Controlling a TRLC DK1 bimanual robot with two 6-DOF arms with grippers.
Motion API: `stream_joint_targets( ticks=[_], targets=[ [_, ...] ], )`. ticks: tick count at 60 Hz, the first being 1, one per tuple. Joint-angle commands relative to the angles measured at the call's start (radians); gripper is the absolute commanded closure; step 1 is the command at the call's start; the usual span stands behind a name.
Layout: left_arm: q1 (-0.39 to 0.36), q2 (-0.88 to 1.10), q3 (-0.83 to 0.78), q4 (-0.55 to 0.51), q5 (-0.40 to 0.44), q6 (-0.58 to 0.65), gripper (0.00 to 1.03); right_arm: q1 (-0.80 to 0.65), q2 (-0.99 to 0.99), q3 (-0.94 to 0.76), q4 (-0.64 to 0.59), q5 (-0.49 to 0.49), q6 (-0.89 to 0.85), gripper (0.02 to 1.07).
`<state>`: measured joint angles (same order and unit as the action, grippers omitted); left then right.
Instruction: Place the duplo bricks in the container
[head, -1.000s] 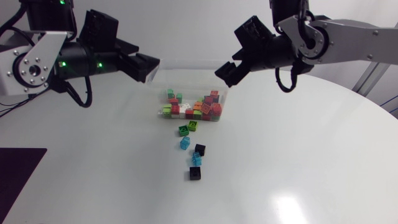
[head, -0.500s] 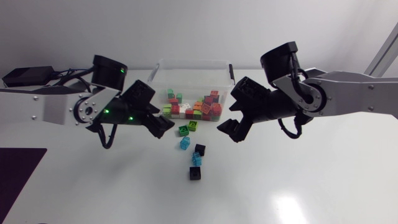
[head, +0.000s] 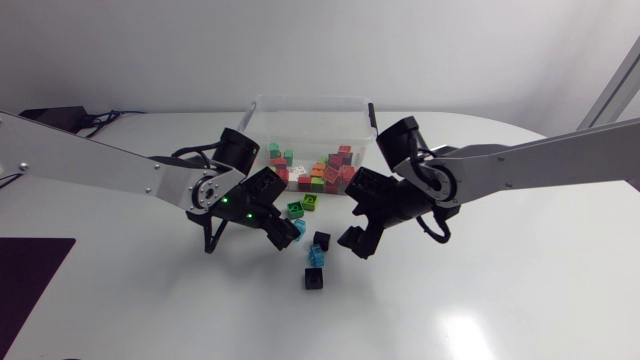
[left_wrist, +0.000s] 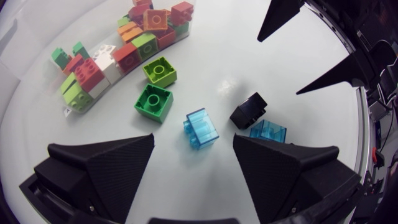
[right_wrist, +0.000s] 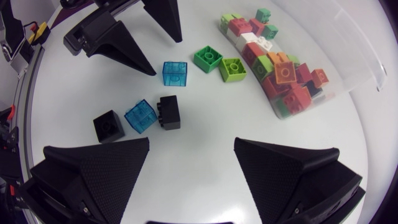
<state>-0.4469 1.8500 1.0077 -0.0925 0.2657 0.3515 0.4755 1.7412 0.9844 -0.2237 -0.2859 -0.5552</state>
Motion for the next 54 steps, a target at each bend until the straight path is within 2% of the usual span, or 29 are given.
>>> stream_joint_targets(
  ticks=[1,8,15,23,28,35,45,53,54],
  targets=[
    [-0.021,0.048,0.042,-0.006,-0.011,-0.005,0.18,0.009,0.050,0.036,0.012,0.001,-0.023,0.10],
    [-0.041,0.086,0.069,-0.003,-0.019,-0.016,0.20,0.014,0.089,0.066,0.012,0.001,-0.023,0.10],
    [-0.046,0.120,0.091,-0.004,-0.019,-0.022,0.33,0.022,0.119,0.088,0.012,0.001,-0.025,0.10],
    [-0.036,0.150,0.114,-0.007,-0.019,-0.037,0.54,0.038,0.150,0.105,0.014,0.001,-0.023,0.10],
    [-0.027,0.164,0.117,-0.012,-0.019,-0.036,0.81,0.045,0.175,0.115,0.017,0.001,-0.023,0.10],
    [-0.019,0.172,0.115,-0.030,-0.019,-0.029,0.83,0.049,0.202,0.131,0.024,0.002,-0.025,0.10],
    [-0.007,0.152,0.083,-0.032,-0.019,0.001,0.84,0.058,0.245,0.158,0.026,0.008,-0.032,0.19],
    [0.005,0.101,0.055,-0.033,-0.013,0.014,0.84,0.060,0.265,0.184,0.024,0.007,-0.041,0.40],
    [0.008,0.098,0.054,-0.033,-0.013,0.014,0.84,0.061,0.268,0.188,0.024,0.007,-0.043,0.46]
  ],
)
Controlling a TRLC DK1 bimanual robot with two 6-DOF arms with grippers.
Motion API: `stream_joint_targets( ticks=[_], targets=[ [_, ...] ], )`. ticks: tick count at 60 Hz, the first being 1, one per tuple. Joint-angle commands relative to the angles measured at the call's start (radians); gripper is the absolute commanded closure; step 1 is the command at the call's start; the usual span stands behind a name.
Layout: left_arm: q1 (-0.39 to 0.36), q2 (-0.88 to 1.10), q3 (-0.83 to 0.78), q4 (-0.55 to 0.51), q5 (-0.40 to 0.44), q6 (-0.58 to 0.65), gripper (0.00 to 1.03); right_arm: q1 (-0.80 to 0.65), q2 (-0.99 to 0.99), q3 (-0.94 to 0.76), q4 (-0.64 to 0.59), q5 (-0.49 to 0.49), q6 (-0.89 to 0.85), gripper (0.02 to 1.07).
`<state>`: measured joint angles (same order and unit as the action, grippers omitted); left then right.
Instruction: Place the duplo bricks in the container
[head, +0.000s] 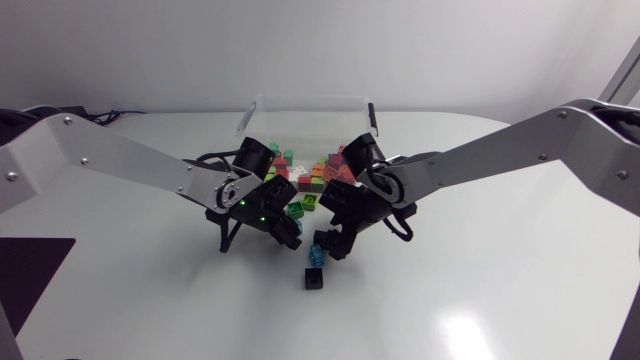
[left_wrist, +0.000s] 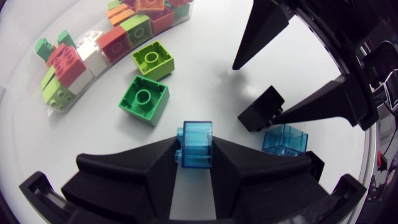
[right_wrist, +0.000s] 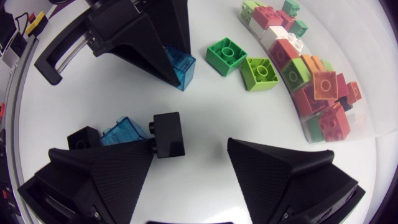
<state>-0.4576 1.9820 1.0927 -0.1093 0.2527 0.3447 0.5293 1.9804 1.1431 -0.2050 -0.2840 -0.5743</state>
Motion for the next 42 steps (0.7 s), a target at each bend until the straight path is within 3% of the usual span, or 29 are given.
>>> stream_joint_targets(
  ticks=[1,8,22,42],
  targets=[
    [0.022,-0.051,-0.039,-0.016,0.007,0.022,0.84,0.009,0.032,0.032,0.006,0.003,-0.027,0.49],
    [0.050,-0.114,-0.047,-0.036,0.022,0.031,0.84,0.029,0.043,0.037,0.001,0.002,-0.036,0.80],
    [0.134,-0.278,-0.010,-0.078,0.092,0.019,0.84,0.029,-0.032,0.023,-0.031,-0.001,-0.038,0.80],
    [0.172,-0.379,0.121,-0.092,0.122,-0.047,0.84,-0.012,-0.232,0.096,-0.100,-0.004,0.005,0.80]
  ],
)
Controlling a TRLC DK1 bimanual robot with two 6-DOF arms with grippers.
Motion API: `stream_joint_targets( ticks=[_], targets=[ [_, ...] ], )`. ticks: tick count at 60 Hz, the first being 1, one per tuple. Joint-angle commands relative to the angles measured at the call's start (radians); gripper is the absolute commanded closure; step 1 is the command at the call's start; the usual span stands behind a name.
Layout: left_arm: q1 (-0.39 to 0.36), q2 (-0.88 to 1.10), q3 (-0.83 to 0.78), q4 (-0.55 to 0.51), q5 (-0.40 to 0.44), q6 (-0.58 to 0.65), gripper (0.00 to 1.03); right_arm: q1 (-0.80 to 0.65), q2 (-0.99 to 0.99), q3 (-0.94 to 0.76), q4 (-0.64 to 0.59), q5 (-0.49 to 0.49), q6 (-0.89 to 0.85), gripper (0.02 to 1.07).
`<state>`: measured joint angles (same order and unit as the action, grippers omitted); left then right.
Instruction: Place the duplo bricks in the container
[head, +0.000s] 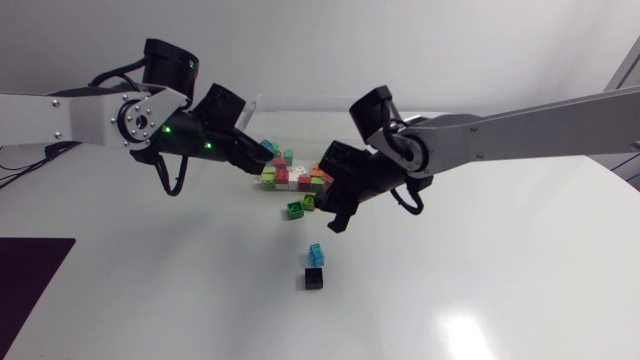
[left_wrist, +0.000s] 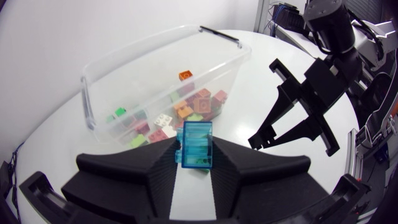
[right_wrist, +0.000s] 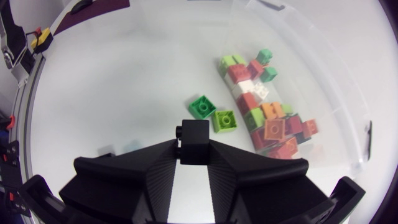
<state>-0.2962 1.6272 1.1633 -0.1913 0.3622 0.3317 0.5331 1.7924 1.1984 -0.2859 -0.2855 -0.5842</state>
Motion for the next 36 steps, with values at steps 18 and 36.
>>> stream_joint_targets(
  ticks=[18,36],
  targets=[
    [0.015,0.043,0.174,0.082,0.012,-0.115,0.84,-0.096,-0.067,0.190,0.013,-0.003,0.124,0.81],
    [0.042,0.172,0.300,0.164,0.011,-0.166,0.83,-0.137,0.015,0.302,0.096,0.005,0.211,0.80]
  ],
)
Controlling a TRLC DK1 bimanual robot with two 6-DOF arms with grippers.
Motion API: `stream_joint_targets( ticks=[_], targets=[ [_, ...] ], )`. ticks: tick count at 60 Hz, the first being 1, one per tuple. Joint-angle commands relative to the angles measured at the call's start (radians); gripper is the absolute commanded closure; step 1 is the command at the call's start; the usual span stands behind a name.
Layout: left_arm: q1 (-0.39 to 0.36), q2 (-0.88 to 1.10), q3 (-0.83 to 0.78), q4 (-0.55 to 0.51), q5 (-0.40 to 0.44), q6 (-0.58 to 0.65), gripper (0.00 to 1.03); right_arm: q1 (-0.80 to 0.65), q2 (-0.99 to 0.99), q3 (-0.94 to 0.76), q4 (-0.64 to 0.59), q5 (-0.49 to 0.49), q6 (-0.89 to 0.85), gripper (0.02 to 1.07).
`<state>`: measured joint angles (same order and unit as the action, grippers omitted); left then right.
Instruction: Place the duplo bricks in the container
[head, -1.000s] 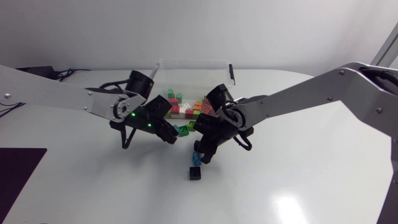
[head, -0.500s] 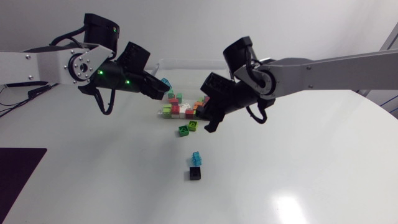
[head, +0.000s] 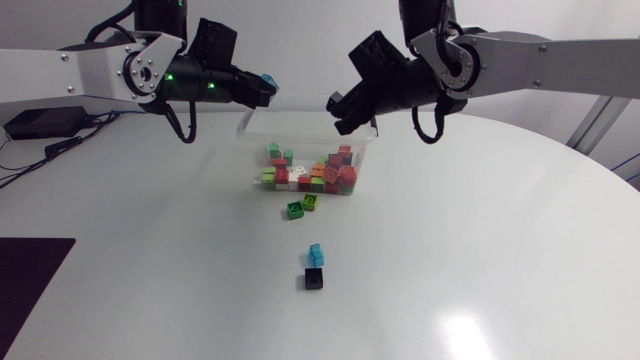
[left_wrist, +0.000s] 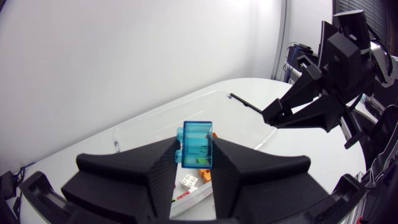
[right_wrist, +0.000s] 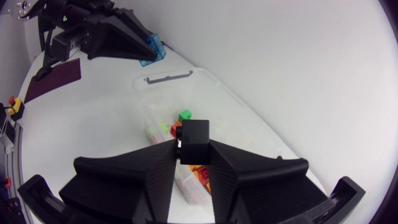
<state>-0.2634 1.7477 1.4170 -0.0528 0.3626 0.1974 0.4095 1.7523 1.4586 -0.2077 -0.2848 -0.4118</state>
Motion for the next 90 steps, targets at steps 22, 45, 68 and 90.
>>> stream_joint_targets(
  ticks=[22,45,68,90],
  targets=[
    [0.026,0.227,0.184,0.119,-0.091,-0.032,0.30,-0.024,0.292,0.264,0.024,0.105,0.061,0.47],
    [0.075,-0.089,-0.156,0.114,0.045,0.088,0.17,-0.052,0.055,0.003,0.008,0.019,-0.050,0.09],
    [0.125,-0.128,-0.386,-0.154,0.256,0.497,0.17,0.083,-0.231,-0.426,-0.071,-0.086,-0.216,0.09],
    [0.027,0.096,-0.386,-0.131,0.254,0.626,0.17,0.175,-0.243,-0.603,-0.081,-0.088,-0.286,0.09]
  ],
)
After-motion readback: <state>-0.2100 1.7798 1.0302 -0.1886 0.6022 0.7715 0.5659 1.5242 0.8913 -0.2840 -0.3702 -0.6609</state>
